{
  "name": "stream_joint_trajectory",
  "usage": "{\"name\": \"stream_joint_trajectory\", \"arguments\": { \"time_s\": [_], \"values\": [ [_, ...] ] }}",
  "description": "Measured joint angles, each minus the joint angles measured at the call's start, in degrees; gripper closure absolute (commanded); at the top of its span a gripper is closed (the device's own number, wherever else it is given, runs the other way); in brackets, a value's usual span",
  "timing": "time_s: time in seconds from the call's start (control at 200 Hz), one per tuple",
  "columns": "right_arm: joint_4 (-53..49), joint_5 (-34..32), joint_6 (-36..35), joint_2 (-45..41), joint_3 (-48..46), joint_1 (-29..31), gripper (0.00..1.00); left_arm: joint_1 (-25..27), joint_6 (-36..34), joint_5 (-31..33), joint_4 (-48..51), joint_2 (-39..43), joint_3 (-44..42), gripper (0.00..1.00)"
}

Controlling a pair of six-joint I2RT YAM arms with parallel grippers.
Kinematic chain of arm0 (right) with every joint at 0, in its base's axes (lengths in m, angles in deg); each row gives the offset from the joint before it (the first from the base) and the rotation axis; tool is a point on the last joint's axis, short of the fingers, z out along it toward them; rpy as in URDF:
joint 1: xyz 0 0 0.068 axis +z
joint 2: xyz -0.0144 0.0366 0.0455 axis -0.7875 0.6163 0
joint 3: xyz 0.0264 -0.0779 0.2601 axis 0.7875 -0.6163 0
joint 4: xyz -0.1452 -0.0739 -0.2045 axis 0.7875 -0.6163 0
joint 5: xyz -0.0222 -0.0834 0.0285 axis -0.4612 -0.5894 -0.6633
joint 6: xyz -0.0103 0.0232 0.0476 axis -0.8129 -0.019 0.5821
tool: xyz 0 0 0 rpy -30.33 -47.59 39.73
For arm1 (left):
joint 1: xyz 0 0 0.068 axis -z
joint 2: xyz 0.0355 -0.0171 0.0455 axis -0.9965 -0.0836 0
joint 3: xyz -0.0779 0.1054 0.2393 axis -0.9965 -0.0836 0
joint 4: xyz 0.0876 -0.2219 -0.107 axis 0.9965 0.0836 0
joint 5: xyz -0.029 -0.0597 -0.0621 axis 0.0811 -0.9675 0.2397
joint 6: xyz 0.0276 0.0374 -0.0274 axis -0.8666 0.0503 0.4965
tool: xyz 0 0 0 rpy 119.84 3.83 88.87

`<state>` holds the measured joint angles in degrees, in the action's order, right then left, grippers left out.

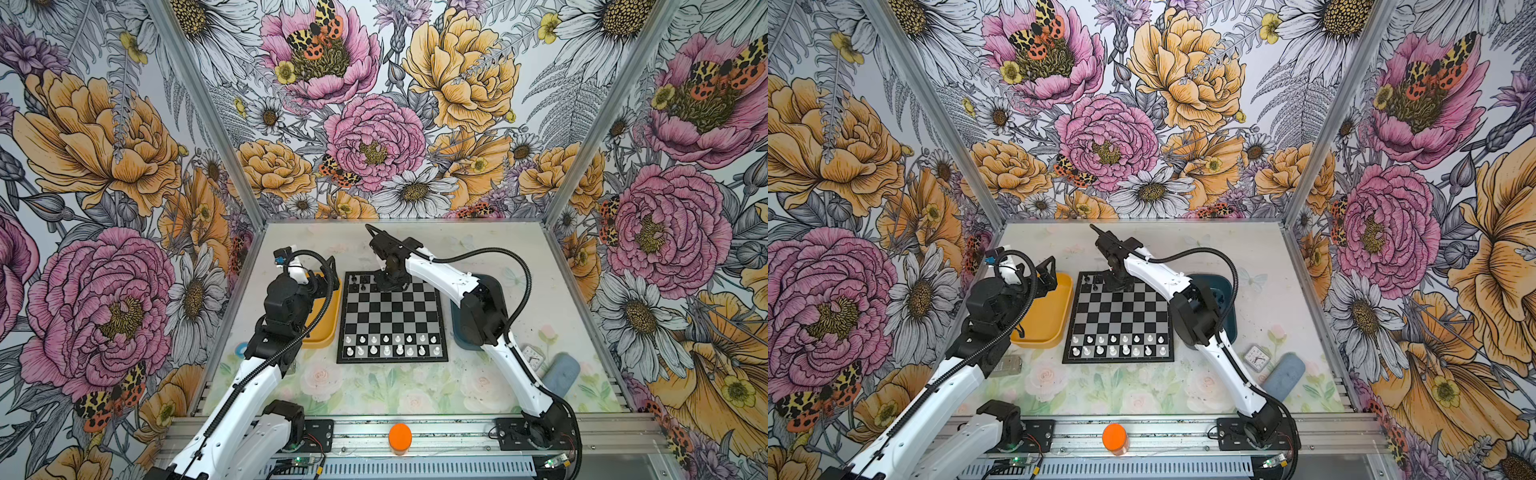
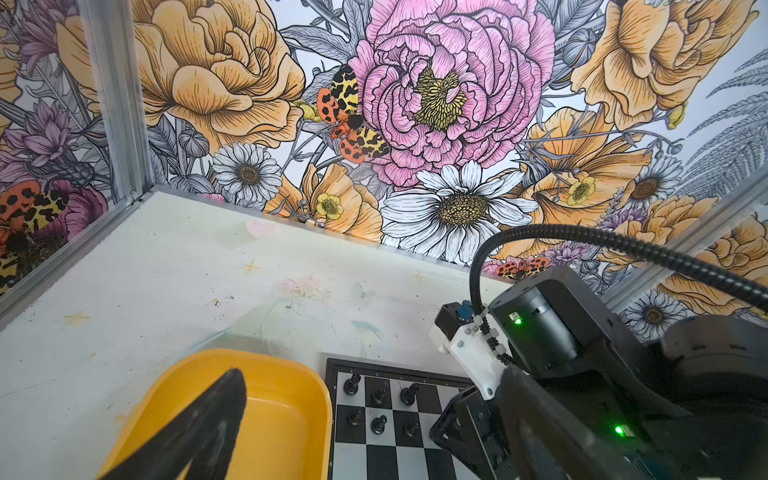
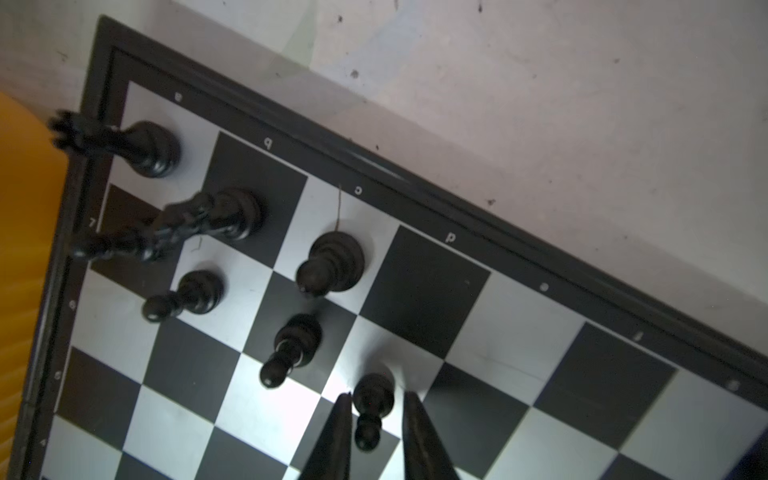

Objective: Set up the chess pieces on the board
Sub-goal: 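Lower the black piece onto a far-row square and open the right gripper, then move the right gripper back over the teal tray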

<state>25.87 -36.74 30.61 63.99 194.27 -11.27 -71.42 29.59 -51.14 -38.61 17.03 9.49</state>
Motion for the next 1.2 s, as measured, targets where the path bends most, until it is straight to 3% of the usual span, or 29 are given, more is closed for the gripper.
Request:
{"name": "stream_joint_trajectory", "arguments": {
  "time_s": [0.475, 0.671, 0.936, 1.201],
  "values": [
    [0.0, -0.1, -0.2, -0.2, 0.0, 0.0, 0.6, -0.1, 0.0, 0.0, -0.1, -0.1, 0.0, 0.04],
    [0.0, -1.1, -0.2, -3.9, -2.4, 0.0, 0.6, -0.1, 0.0, 0.0, -0.1, -0.1, 0.0, 0.04],
    [1.6, -2.7, -0.6, -19.7, -14.1, -2.8, 0.6, -0.1, 0.0, 0.0, -0.1, -0.1, 0.0, 0.04],
    [6.5, -7.0, 0.2, -40.8, -37.2, -14.1, 0.67, -0.1, 0.3, -0.4, -0.3, -0.9, 0.0, 0.04]
  ]
}}
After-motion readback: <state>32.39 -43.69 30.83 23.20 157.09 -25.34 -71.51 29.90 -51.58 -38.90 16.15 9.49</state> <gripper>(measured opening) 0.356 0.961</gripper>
